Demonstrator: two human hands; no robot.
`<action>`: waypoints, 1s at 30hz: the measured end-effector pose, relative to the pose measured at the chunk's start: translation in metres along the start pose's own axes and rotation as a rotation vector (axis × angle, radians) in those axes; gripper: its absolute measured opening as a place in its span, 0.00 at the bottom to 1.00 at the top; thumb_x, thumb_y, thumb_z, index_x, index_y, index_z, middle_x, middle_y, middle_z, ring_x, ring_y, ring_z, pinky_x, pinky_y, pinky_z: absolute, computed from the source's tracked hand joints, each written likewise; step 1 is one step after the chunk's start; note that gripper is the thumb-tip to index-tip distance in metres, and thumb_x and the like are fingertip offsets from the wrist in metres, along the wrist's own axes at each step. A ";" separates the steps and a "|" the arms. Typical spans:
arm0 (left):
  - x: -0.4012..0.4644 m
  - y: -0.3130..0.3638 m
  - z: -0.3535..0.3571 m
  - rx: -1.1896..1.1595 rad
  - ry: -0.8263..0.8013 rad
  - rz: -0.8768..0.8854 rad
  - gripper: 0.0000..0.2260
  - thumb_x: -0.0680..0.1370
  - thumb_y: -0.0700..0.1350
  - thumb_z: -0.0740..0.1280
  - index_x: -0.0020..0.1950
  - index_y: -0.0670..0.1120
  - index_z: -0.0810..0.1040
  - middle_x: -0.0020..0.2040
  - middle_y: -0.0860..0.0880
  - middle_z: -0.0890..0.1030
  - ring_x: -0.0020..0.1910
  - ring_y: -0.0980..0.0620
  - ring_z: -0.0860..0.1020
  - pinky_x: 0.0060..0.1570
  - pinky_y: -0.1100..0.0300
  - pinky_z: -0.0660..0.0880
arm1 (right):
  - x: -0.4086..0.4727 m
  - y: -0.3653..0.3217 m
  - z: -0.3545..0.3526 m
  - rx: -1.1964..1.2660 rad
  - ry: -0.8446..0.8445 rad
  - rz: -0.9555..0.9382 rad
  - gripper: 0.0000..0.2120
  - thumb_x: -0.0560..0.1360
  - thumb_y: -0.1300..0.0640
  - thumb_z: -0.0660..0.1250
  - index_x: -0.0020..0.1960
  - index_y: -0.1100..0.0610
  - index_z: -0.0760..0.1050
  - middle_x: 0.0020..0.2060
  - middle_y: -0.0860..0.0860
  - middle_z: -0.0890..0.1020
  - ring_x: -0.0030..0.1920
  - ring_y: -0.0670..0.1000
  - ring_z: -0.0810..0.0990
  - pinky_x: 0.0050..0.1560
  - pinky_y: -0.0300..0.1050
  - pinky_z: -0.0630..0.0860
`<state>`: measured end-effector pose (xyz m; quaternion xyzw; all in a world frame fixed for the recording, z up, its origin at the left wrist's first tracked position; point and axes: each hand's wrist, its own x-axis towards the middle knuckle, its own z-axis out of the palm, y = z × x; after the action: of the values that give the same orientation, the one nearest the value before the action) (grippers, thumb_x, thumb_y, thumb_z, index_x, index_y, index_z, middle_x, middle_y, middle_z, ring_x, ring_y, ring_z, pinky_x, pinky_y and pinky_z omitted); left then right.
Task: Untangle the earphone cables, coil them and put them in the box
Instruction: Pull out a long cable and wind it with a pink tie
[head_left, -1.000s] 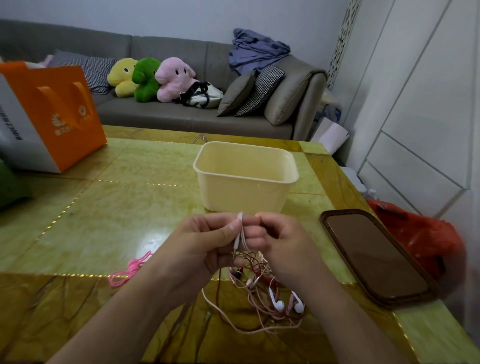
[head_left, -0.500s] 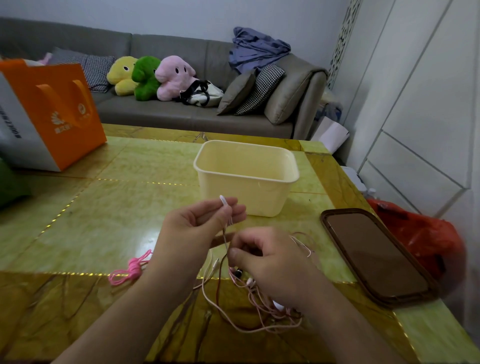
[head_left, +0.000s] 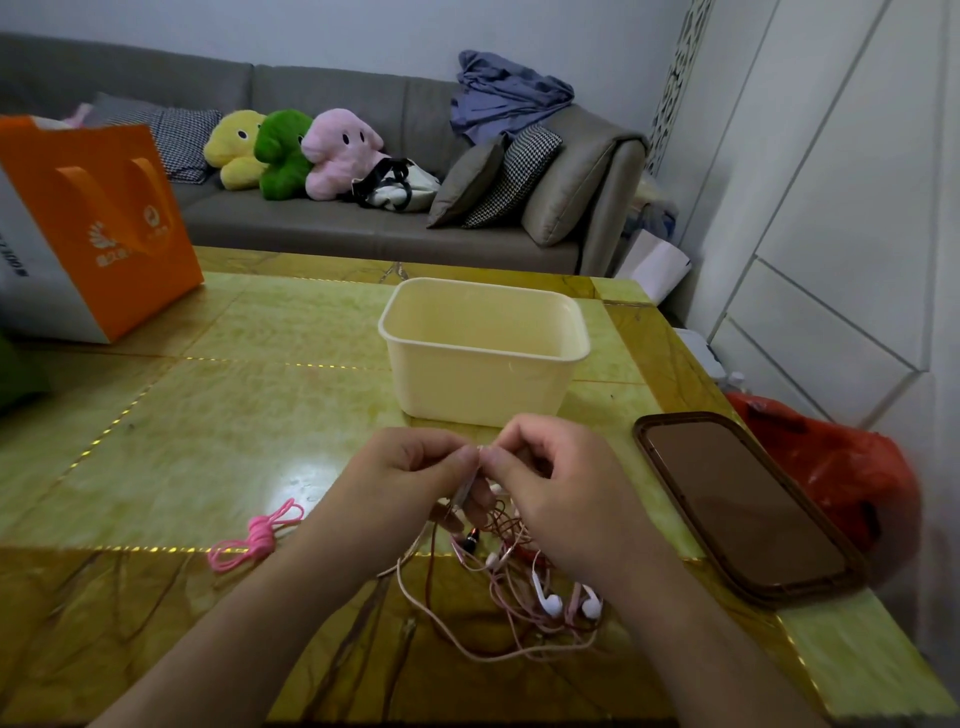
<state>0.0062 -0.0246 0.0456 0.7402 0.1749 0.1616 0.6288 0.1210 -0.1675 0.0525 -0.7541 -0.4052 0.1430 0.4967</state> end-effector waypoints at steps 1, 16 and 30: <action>-0.001 0.002 0.000 -0.027 -0.034 -0.028 0.13 0.85 0.40 0.64 0.48 0.39 0.86 0.38 0.43 0.85 0.36 0.46 0.83 0.36 0.57 0.80 | 0.001 0.002 -0.001 -0.010 0.030 0.000 0.11 0.81 0.56 0.72 0.40 0.56 0.79 0.27 0.48 0.78 0.27 0.42 0.72 0.29 0.36 0.68; 0.000 0.002 0.000 -0.490 0.166 0.035 0.14 0.80 0.37 0.68 0.65 0.40 0.81 0.57 0.44 0.88 0.59 0.49 0.86 0.34 0.58 0.83 | -0.001 0.001 0.015 -0.051 -0.184 0.054 0.13 0.85 0.56 0.65 0.42 0.54 0.79 0.30 0.46 0.80 0.29 0.43 0.77 0.31 0.41 0.72; -0.005 0.007 0.004 -0.378 -0.054 -0.067 0.15 0.81 0.47 0.65 0.46 0.38 0.86 0.37 0.40 0.81 0.33 0.46 0.79 0.29 0.56 0.74 | 0.003 0.006 -0.001 -0.004 0.056 0.018 0.12 0.84 0.51 0.69 0.43 0.53 0.80 0.32 0.53 0.80 0.31 0.46 0.75 0.33 0.51 0.73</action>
<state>0.0035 -0.0312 0.0515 0.6068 0.1487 0.1507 0.7661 0.1262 -0.1663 0.0483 -0.7625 -0.3846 0.1252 0.5050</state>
